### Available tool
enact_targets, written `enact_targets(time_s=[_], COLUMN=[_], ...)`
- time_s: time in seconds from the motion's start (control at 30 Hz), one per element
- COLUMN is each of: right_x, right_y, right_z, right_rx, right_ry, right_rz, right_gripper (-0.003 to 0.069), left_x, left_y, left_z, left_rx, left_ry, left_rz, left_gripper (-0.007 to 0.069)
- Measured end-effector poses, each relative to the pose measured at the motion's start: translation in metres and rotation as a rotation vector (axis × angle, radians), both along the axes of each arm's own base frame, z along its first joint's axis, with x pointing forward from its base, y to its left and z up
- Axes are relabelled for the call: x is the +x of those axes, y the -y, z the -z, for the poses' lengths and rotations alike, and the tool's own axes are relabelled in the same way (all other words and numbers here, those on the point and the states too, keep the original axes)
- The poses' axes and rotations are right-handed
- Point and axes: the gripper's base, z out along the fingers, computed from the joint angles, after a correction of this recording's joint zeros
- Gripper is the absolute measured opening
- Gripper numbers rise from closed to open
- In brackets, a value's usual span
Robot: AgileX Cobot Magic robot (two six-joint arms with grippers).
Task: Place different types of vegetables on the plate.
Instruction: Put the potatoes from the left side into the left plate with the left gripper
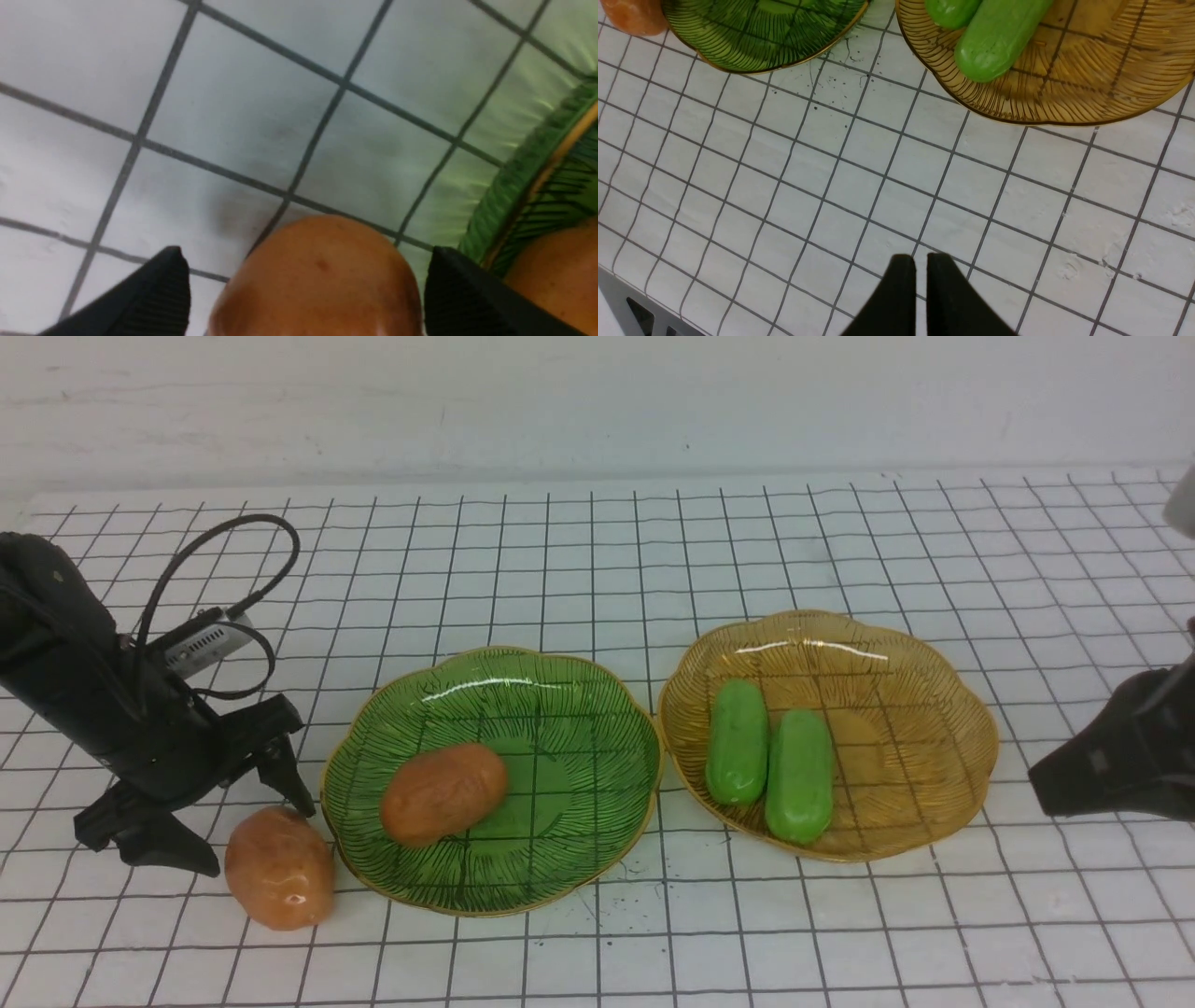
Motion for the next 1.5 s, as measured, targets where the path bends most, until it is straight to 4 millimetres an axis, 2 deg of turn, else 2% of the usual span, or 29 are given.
enact_targets(time_s=[0.03,0.1,0.2,0.53,0.63,0.67,0.8,0.83,0.87,0.93,0.97,1.07,1.13,1.2,1.23,1.27,1.43,1.5], right_x=[0.0,0.0,0.0,0.0,0.0,0.0,0.0,0.0,0.0,0.0,0.0,0.0,0.0,0.0,0.0,0.0,0.0,0.0], right_y=[0.0,0.0,0.0,0.0,0.0,0.0,0.0,0.0,0.0,0.0,0.0,0.0,0.0,0.0,0.0,0.0,0.0,0.0], right_z=[0.0,0.0,0.0,0.0,0.0,0.0,0.0,0.0,0.0,0.0,0.0,0.0,0.0,0.0,0.0,0.0,0.0,0.0], right_rx=[0.0,0.001,0.001,0.001,0.001,0.001,0.001,0.001,0.001,0.002,0.002,0.002,0.002,0.002,0.001,0.0,-0.003,-0.003], right_ry=[0.0,0.0,0.0,0.0,0.0,0.0,0.0,0.0,0.0,0.0,0.0,0.0,0.0,0.0,0.001,0.002,0.005,0.005], right_rz=[0.0,0.0,0.0,0.0,0.0,0.0,0.0,0.0,0.0,0.0,0.0,0.0,0.0,0.0,-0.003,-0.005,-0.01,-0.011], right_gripper=[0.0026,0.0026,0.0026,0.0026,0.0026,0.0026,0.0026,0.0026,0.0026,0.0026,0.0026,0.0026,0.0026,0.0026,0.0026,0.0026,0.0026,0.0026], left_x=[0.0,0.0,0.0,-0.002,0.001,0.004,0.017,0.017,0.022,0.033,0.036,0.039,0.04,0.042,0.044,0.045,0.048,0.048], left_y=[0.0,0.0,0.0,-0.004,-0.008,-0.01,-0.008,-0.007,-0.002,0.019,0.037,0.074,0.099,0.123,0.146,0.156,0.203,0.214], left_z=[0.0,0.001,0.002,-0.004,-0.021,-0.039,-0.087,-0.09,-0.102,-0.131,-0.14,-0.151,-0.15,-0.145,-0.135,-0.129,-0.085,-0.07], left_rx=[0.0,-0.002,0.0,0.049,0.086,0.107,0.119,0.119,0.126,0.143,0.145,0.142,0.154,0.174,0.197,0.205,0.282,0.293], left_ry=[0.0,-0.004,-0.003,-0.039,-0.029,-0.006,0.077,0.081,0.122,0.234,0.275,0.328,0.352,0.378,0.389,0.385,0.347,0.319], left_rz=[0.0,-0.001,0.004,0.064,0.097,0.115,0.159,0.168,0.199,0.292,0.354,0.476,0.562,0.631,0.692,0.721,0.868,0.903], left_gripper=[0.0594,0.0507,0.0447,0.0447,0.0447,0.0447,0.0447,0.0447,0.0447,0.0447,0.0447,0.0447,0.0447,0.0447,0.0447,0.0447,0.0447,0.0447])
